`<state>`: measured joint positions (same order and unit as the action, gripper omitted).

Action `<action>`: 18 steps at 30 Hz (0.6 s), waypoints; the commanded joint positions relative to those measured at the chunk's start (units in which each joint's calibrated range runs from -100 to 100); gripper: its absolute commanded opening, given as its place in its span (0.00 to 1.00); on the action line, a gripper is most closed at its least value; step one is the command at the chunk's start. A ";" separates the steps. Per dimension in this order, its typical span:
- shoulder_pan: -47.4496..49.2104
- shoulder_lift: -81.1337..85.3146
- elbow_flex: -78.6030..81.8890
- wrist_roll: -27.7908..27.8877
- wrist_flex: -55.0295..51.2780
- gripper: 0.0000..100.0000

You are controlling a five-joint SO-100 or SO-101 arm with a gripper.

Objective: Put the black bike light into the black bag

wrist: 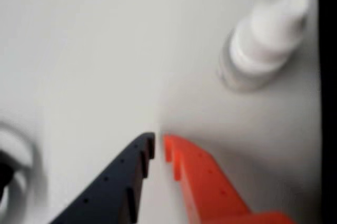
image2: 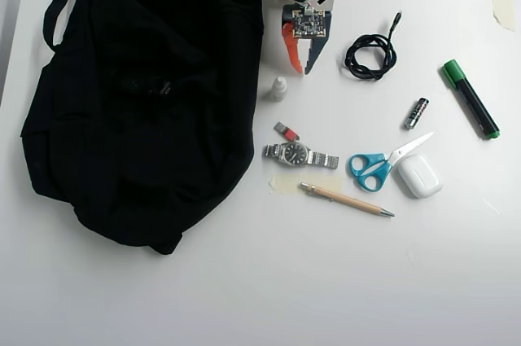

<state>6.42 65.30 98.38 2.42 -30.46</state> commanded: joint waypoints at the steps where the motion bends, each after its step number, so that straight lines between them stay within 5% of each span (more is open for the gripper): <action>1: -0.29 1.67 0.90 0.41 -4.16 0.02; 11: 0.31 3.41 0.99 0.83 -13.12 0.02; 18: -1.86 23.58 1.26 0.94 -30.17 0.02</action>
<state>6.35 77.81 98.81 3.05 -52.19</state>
